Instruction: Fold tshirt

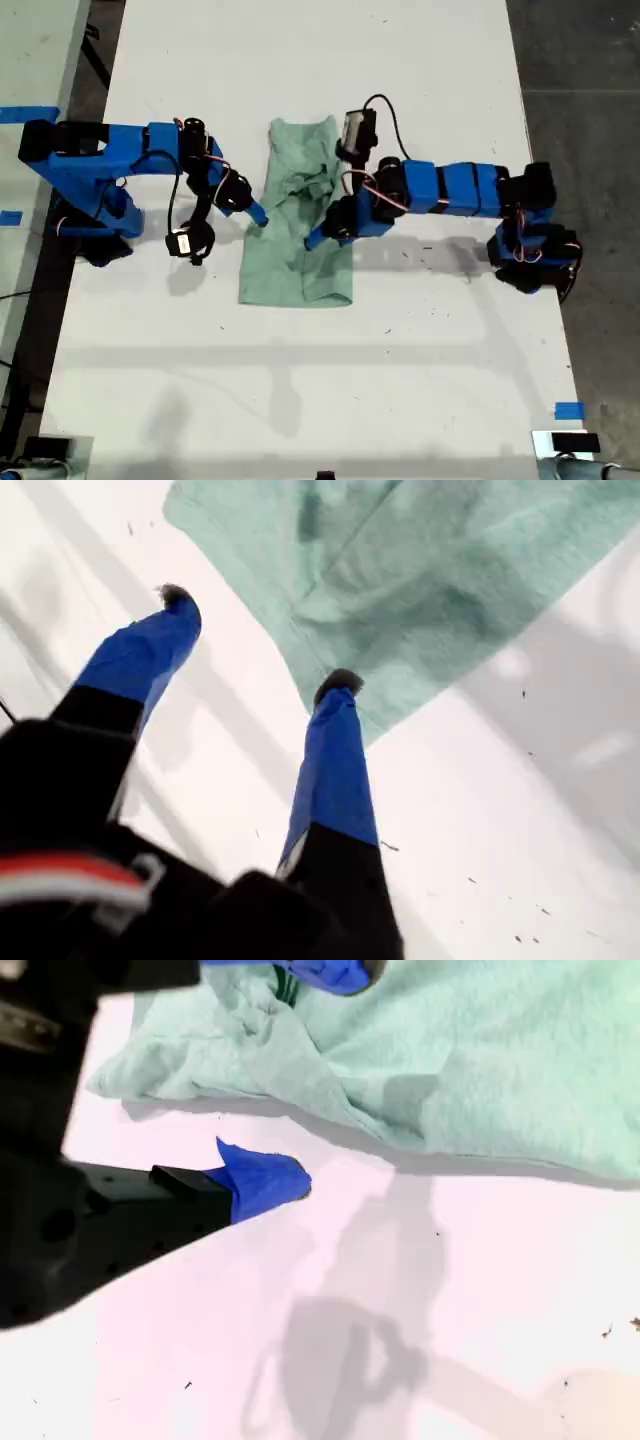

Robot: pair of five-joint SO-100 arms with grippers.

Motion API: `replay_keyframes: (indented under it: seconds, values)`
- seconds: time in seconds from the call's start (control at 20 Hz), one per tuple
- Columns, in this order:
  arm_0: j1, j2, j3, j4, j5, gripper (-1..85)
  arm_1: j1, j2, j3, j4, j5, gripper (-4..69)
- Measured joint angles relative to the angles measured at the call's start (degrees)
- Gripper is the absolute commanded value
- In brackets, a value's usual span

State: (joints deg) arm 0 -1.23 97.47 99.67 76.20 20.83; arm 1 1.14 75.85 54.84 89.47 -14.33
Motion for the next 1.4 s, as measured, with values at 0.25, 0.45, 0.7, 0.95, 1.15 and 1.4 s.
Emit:
replay_keyframes:
  seconds: [0.25,0.45,0.7,0.95,1.15,1.4]
  values:
    - [0.6,0.0,-0.7,0.9,0.0,24.6,0.0,2.6,2.5,1.1,-1.1,21.6]
    - [0.9,-0.3,-0.7,1.6,-1.1,24.6,0.7,3.0,3.8,1.2,-1.8,21.1]
    - [2.3,-4.2,-0.7,-0.4,-3.5,25.1,1.2,3.7,5.4,1.5,-2.2,21.0]
    - [3.8,-14.8,2.1,-10.2,-6.2,21.6,1.2,6.6,7.0,1.5,-2.2,20.9]
    - [4.0,-20.2,4.4,-19.0,-8.8,0.1,1.2,8.3,8.9,1.5,-2.2,20.8]
    - [3.9,-21.4,5.8,-21.4,-12.0,0.0,1.2,8.3,9.8,1.5,-2.0,20.6]
